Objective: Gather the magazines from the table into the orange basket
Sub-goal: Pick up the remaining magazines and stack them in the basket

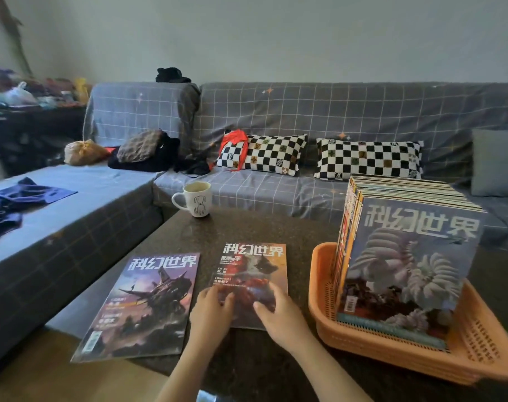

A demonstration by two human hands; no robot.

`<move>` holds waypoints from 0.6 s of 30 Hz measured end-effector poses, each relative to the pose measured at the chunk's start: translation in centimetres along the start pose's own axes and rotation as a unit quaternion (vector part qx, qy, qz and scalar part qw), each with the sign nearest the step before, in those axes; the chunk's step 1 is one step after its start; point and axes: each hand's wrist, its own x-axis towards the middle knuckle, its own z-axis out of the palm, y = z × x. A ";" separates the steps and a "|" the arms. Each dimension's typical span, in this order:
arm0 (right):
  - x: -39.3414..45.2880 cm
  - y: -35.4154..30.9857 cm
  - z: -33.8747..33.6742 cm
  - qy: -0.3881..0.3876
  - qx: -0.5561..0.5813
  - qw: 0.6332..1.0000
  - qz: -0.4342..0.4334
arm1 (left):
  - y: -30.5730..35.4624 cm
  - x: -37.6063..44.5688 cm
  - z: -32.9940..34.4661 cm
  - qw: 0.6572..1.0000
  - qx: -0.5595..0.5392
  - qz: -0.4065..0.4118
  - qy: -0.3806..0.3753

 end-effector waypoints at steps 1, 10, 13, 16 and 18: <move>0.6 0.5 0.7 0.015 -0.014 1.000 0.017 | -0.3 0.2 0.1 1.000 0.023 -0.015 -0.003; 2.3 3.1 1.7 0.093 -0.074 0.990 0.079 | -1.1 2.8 -0.8 0.992 -0.074 -0.099 0.032; 2.0 3.2 1.2 0.095 -0.038 0.993 0.060 | -0.6 3.1 -2.0 0.990 -0.087 -0.107 -0.014; 1.4 3.1 1.0 0.085 0.001 0.995 0.049 | -1.0 2.7 -2.7 0.982 -0.131 -0.109 -0.075; 1.0 3.1 0.9 0.078 0.021 0.995 0.061 | -1.7 1.6 -3.2 0.979 -0.158 -0.092 -0.084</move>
